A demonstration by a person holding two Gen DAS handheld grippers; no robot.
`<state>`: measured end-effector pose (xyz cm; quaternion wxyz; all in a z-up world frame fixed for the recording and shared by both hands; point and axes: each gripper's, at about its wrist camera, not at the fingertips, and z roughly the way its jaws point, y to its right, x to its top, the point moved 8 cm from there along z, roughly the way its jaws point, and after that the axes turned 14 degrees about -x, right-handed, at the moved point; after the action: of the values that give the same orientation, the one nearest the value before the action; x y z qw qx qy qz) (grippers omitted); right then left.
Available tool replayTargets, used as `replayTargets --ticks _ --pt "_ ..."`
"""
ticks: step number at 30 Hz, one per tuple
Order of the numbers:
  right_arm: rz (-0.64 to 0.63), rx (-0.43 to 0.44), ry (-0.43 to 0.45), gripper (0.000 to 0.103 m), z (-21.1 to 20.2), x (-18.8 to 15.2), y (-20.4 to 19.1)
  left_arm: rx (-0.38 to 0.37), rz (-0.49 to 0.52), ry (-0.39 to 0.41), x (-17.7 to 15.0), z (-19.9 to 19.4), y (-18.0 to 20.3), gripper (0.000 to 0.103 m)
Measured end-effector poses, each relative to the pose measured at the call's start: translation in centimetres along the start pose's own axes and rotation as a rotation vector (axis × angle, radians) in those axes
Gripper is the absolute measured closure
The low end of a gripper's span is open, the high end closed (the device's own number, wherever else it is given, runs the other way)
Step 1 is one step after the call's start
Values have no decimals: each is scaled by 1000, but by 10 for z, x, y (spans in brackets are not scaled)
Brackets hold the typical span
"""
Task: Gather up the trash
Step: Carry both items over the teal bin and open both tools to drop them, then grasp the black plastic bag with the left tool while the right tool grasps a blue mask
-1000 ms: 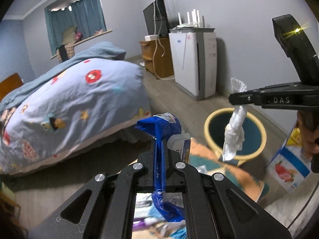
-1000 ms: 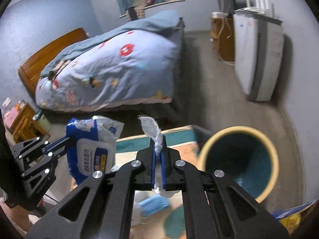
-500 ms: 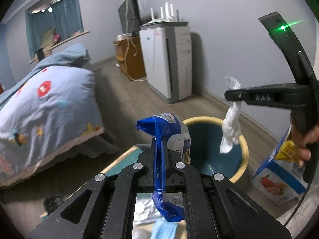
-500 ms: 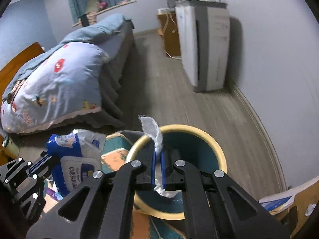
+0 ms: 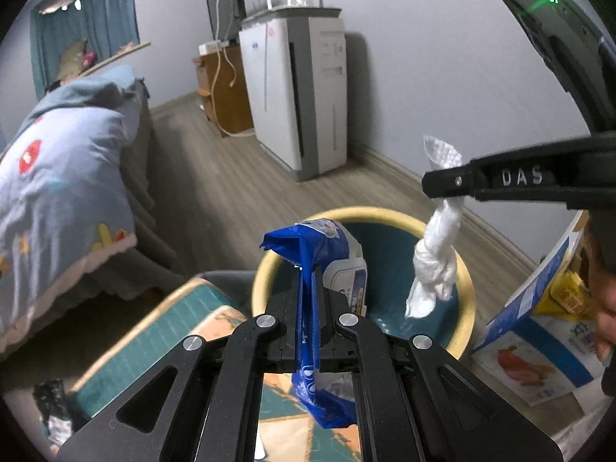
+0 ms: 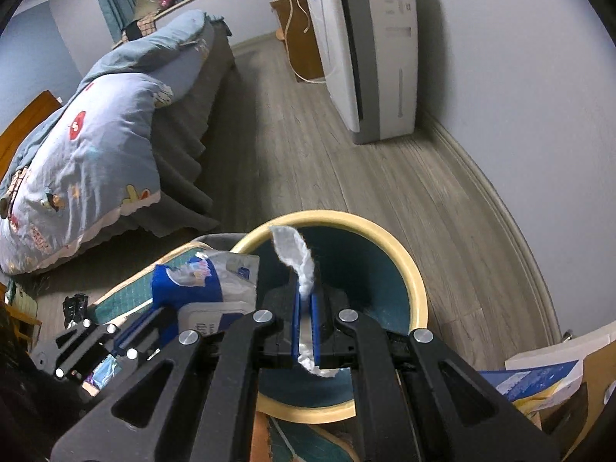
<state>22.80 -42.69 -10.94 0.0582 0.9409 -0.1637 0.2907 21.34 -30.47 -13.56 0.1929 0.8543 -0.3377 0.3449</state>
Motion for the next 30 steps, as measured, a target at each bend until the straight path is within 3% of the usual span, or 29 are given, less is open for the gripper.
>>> replayTargets --ticks 5,6,8,9,10,12,14,16,19,30 --pt "9 -10 -15 96 7 0 0 -18 -10 -21 -7 8 -1 92" --pt "11 -11 -14 91 7 1 -1 -20 -13 -23 -8 8 -1 89" --pt "13 -12 -6 77 5 2 -2 -10 -18 -24 -11 7 -4 75" --pt "15 -13 0 66 3 2 -2 -6 -21 -23 -11 6 -5 61" --pt "17 -14 6 59 2 3 -3 0 -25 -18 -12 4 -6 55" --pt "18 -13 15 54 -1 4 -3 3 -30 -14 -13 2 -8 54" --pt "27 -11 21 40 -3 6 -3 16 -33 -14 -14 -1 -10 46" --pt "34 -7 30 22 -6 8 -3 29 -33 0 -13 -6 -12 28" --pt "38 -2 51 6 -13 11 -6 66 -28 23 -10 -15 -15 12" --pt "8 4 86 6 -33 16 -29 120 -59 17 -16 -46 -32 9"
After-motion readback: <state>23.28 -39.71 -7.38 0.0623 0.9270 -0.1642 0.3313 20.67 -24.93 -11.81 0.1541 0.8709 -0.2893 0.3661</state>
